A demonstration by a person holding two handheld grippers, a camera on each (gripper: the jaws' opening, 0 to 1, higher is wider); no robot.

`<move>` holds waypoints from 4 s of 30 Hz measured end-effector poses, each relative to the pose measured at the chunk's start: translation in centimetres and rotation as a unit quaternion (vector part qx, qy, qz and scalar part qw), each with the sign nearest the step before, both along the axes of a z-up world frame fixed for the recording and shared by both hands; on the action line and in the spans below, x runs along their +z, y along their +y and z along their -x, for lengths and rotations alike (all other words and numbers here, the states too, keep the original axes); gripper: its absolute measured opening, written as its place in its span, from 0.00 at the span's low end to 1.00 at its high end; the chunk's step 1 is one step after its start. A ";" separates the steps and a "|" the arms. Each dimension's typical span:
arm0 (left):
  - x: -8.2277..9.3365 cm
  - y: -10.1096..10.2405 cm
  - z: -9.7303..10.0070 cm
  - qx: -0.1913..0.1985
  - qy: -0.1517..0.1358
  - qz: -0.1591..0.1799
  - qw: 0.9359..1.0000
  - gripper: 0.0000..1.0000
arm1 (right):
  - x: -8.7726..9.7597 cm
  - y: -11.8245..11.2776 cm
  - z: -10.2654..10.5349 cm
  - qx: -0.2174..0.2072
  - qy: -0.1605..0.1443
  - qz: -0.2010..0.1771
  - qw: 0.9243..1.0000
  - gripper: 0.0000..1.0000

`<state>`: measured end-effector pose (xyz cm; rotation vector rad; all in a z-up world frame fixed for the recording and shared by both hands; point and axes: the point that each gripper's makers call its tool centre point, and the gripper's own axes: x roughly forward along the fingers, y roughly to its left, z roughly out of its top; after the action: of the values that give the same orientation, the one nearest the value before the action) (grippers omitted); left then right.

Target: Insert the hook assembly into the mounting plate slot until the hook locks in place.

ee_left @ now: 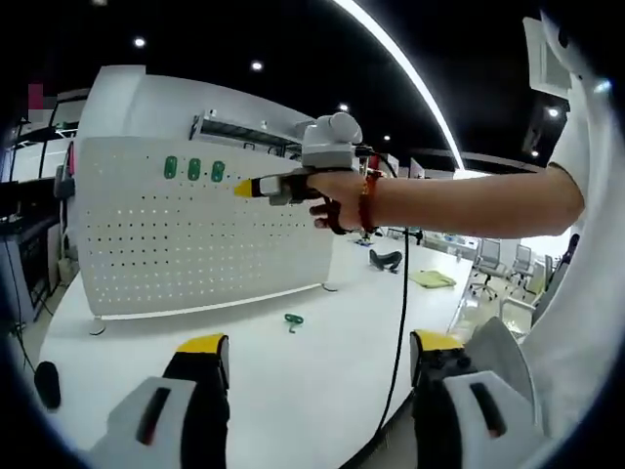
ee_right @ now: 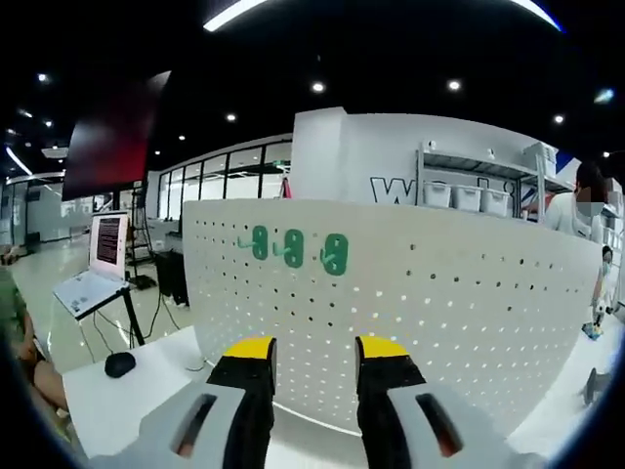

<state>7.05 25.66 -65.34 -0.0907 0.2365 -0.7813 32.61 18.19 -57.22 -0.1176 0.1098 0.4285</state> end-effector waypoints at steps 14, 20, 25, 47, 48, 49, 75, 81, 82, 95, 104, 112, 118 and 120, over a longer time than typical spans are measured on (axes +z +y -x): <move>-0.5 -3.0 0.0 -0.026 0.009 -0.019 0.999 0.76 | -2.6 -2.9 2.8 0.016 0.021 -0.008 1.000 0.32; -0.4 -3.4 -0.2 -0.029 0.009 -0.016 0.999 0.76 | -3.1 -5.0 3.6 0.003 0.019 -0.008 1.000 0.31; -0.5 -3.5 -0.1 -0.031 0.012 -0.016 0.999 0.76 | -4.1 -6.3 4.3 -0.001 0.028 -0.007 1.000 0.31; -1.9 -5.9 -0.3 -0.054 0.033 -0.016 0.998 0.74 | -9.0 -10.0 5.3 -0.021 0.078 -0.011 0.997 0.29; -1.9 -6.0 -0.3 -0.056 0.034 -0.017 0.998 0.74 | -9.1 -10.1 5.3 -0.022 0.078 -0.010 0.997 0.29; -2.0 -6.1 -0.4 -0.056 0.034 -0.018 0.998 0.74 | -9.3 -10.2 5.3 -0.023 0.078 -0.009 0.997 0.29; -3.1 -7.2 -1.1 -0.047 0.068 -0.002 0.997 0.72 | -15.4 -12.4 5.4 -0.041 0.135 -0.026 0.990 0.26; -3.2 -7.2 -1.4 -0.043 0.071 0.001 0.997 0.72 | -16.9 -12.6 5.7 -0.043 0.146 -0.019 0.988 0.23; -3.1 -7.2 -1.5 -0.042 0.071 0.002 0.997 0.72 | -17.3 -12.6 5.7 -0.042 0.149 -0.020 0.988 0.23; -3.8 -6.9 -2.0 -0.037 0.081 -0.008 0.996 0.72 | -21.5 -12.9 6.6 -0.034 0.194 0.003 0.980 0.19; -4.1 -7.1 -2.8 -0.033 0.086 -0.003 0.996 0.71 | -23.0 -12.9 6.4 -0.030 0.210 0.008 0.977 0.17; -4.4 -6.9 -2.9 -0.036 0.088 -0.019 0.995 0.71 | -24.6 -12.6 6.0 -0.026 0.219 0.008 0.975 0.14; -4.7 -6.9 -2.9 -0.034 0.091 -0.022 0.995 0.71 | -25.0 -12.8 5.3 -0.027 0.226 0.006 0.974 0.14; -4.9 -7.1 -2.8 -0.037 0.093 -0.023 0.995 0.70 | -25.3 -12.9 5.2 -0.026 0.231 0.014 0.973 0.14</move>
<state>9.89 18.59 -70.22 -0.1127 0.4363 -0.8410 27.38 5.31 -82.57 -0.0397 0.5763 0.3949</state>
